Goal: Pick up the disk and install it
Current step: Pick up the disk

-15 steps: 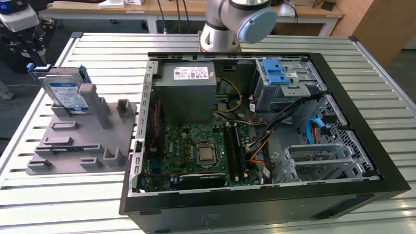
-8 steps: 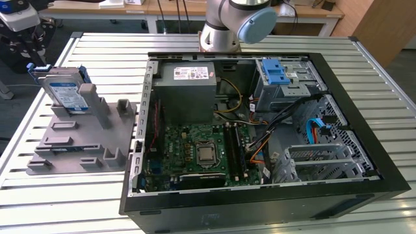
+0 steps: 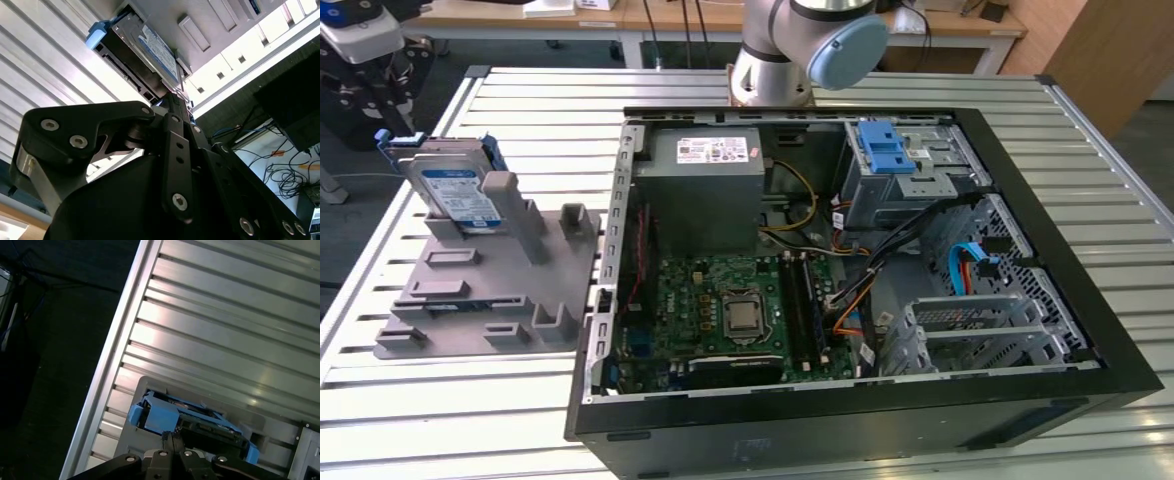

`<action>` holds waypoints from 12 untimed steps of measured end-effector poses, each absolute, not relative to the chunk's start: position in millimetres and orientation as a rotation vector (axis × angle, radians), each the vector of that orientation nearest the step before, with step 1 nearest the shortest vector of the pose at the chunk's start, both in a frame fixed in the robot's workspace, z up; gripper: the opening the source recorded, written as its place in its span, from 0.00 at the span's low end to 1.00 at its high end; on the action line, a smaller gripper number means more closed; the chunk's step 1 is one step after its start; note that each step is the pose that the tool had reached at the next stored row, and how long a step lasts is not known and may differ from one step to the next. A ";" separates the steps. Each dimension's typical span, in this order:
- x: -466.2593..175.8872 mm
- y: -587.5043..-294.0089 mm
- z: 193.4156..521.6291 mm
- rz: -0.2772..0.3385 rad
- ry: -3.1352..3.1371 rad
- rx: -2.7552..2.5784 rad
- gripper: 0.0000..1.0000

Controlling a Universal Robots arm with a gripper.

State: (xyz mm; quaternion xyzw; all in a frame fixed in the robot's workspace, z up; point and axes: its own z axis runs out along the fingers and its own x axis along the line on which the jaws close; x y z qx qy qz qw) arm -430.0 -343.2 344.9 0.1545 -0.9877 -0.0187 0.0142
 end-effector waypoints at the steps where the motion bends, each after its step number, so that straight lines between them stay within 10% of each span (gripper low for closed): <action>1: -430.0 -343.2 344.9 -0.058 -3.074 0.487 0.11; 12: -430.2 -343.2 344.8 -0.057 -3.063 0.549 0.11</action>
